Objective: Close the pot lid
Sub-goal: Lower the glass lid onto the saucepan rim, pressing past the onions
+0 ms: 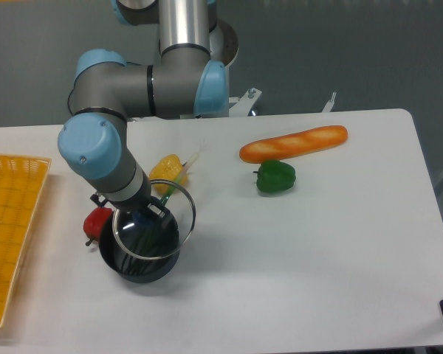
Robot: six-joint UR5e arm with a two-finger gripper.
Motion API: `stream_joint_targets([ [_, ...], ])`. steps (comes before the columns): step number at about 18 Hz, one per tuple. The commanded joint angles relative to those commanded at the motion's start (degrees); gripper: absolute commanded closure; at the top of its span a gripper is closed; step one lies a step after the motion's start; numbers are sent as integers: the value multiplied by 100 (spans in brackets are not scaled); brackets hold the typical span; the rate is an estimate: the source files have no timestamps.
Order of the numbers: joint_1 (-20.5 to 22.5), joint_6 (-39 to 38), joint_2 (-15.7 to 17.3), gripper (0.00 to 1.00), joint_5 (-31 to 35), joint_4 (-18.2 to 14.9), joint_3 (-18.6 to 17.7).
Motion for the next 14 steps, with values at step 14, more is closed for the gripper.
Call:
stream_joint_targets([
  [14, -229, -264, -299, 44, 202, 35, 26],
])
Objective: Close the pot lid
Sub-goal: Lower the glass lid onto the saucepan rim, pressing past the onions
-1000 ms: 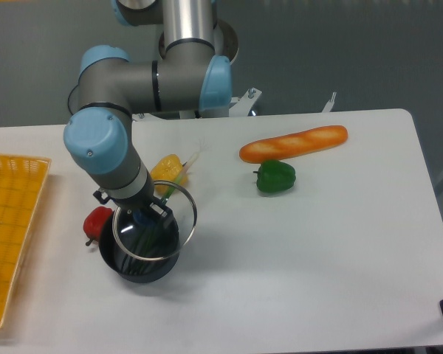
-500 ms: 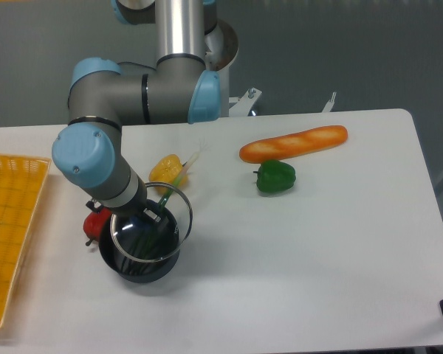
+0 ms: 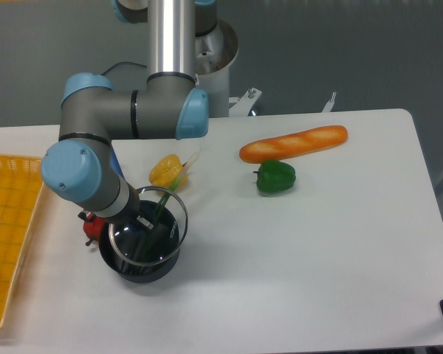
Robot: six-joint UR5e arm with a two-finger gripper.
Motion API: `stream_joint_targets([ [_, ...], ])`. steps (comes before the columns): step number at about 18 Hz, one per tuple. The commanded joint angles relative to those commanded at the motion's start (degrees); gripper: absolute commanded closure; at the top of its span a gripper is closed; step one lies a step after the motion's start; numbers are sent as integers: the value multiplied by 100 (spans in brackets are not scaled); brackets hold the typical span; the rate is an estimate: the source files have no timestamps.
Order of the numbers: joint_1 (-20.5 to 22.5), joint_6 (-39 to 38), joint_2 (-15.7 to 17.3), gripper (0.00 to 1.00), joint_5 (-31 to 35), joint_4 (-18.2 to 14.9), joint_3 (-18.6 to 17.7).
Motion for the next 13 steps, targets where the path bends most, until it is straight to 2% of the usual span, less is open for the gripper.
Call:
stream_joint_targets([
  [13, -35, -229, -88, 44, -53, 53, 53],
])
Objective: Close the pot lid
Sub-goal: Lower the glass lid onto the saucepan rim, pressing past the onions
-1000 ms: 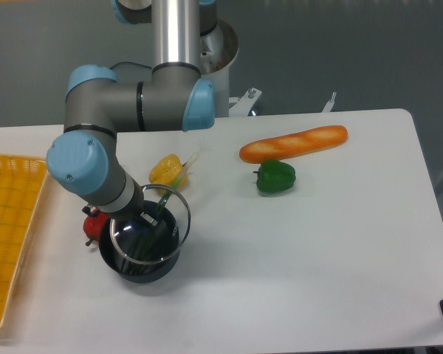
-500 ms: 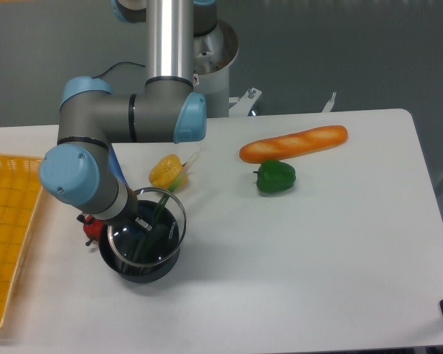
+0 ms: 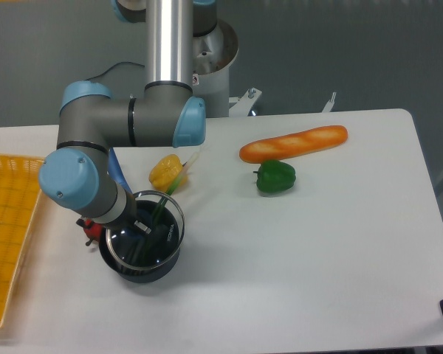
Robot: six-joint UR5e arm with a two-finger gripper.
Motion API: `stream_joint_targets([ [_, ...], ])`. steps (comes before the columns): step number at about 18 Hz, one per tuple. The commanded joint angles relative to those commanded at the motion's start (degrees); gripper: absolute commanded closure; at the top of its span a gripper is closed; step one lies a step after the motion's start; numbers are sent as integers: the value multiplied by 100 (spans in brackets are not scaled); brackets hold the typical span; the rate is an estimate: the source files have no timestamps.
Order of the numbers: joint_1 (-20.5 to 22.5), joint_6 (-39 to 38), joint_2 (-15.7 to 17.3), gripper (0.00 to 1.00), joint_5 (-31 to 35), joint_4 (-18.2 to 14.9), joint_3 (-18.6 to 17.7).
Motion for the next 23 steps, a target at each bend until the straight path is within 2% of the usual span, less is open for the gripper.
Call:
stream_joint_targets([
  [9, -62, -18, -53, 43, -17, 176, -44],
  [23, -79, -17, -88, 43, -35, 193, -62],
])
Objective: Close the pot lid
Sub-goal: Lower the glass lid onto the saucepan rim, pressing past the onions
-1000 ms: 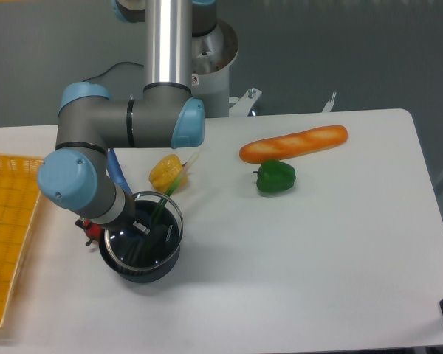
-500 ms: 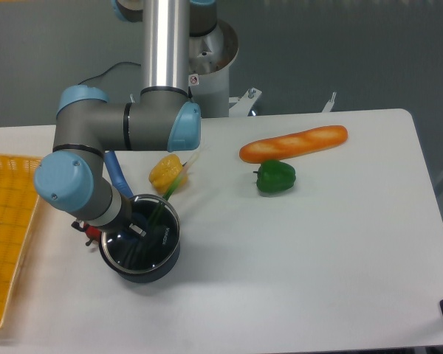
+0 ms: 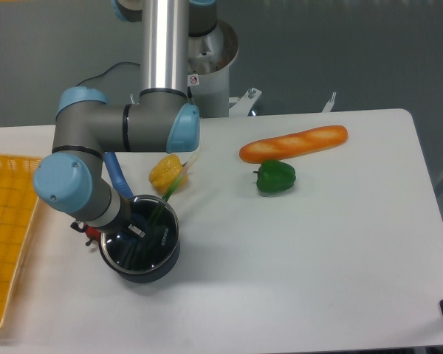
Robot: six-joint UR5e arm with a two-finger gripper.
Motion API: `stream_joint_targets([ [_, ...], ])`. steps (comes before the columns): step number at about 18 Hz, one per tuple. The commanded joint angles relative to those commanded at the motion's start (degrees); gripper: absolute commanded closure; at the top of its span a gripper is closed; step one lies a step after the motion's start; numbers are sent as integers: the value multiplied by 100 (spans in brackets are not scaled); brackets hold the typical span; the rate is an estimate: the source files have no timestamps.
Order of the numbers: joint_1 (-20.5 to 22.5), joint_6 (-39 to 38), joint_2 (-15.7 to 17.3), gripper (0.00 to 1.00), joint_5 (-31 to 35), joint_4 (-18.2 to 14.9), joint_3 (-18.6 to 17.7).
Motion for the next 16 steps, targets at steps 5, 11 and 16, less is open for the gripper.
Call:
stream_joint_targets([
  [5, 0, 9, -9, 41, -35, 0, 0],
  [11, 0, 9, -9, 39, -35, 0, 0],
  [16, 0, 26, -18, 16, -26, 0, 0],
])
